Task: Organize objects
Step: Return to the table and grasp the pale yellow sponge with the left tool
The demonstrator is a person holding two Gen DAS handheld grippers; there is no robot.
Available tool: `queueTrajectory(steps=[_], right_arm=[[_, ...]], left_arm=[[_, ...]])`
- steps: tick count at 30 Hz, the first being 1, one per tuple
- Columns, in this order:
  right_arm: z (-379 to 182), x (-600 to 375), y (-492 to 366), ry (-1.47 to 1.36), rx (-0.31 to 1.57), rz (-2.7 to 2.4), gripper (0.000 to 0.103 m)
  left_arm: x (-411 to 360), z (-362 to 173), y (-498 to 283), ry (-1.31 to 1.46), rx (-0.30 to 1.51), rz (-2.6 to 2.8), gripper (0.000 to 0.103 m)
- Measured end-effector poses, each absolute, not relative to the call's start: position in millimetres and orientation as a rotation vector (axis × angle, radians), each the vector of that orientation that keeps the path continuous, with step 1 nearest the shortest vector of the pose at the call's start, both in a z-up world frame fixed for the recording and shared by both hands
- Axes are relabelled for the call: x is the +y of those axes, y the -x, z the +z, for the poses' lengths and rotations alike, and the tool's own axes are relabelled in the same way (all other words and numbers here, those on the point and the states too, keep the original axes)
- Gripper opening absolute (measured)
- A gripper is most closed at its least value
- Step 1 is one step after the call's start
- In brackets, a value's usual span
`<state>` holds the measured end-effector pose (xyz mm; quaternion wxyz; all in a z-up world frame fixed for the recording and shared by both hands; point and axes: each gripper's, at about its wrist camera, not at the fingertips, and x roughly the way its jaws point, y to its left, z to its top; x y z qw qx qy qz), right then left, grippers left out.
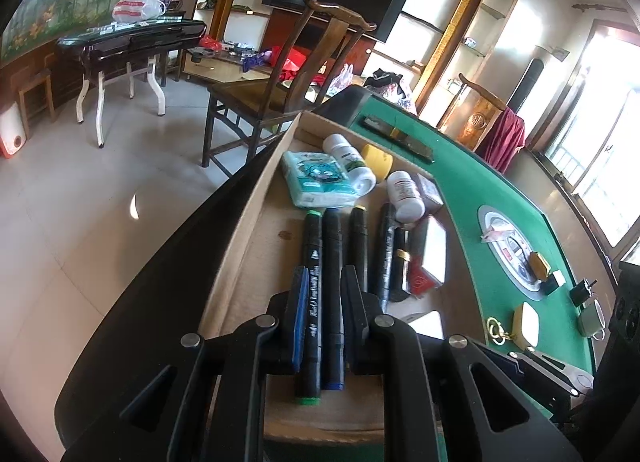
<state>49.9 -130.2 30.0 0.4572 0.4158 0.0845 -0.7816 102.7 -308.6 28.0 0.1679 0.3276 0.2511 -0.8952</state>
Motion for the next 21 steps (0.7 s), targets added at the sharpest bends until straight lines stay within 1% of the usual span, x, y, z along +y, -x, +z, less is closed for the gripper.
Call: queueTrajectory(steps=[3,9,11,13,14,15,17,21], right_arm=[[36,-116,-45,-1.036,0.116,-1.893,0.044],[51,-71,-24,-1.013,0.013,-1.982,0.044],[54,-54,-15,-1.012,-0.032,-2.01,0.047],[55,-34,-3,-1.019,-0.079,-2.04,0.047],[55,-23,4,-1.024,-0.103,-2.059,0.047],[56,-13,9,-1.025,-0.126,-2.075,0.047],[57,12,25,-1.029,-0.175,-2.115,0.047],[59,63,55,-1.035,-0.27,-2.208,0.048]], left_arm=[[-303,35,-104,-0.923,0.711,-2.558,0.013],[-279,49,-101,-0.933,0.666,-2.61,0.013],[-267,53,-98,-0.946,0.642,-2.63,0.013],[-253,56,-92,-0.968,0.613,-2.649,0.015],[-245,58,-89,-0.982,0.595,-2.662,0.021],[-238,59,-86,-0.992,0.58,-2.672,0.033],[-219,63,-79,-1.008,0.531,-2.699,0.042],[-178,67,-59,-1.077,0.426,-2.756,0.042]])
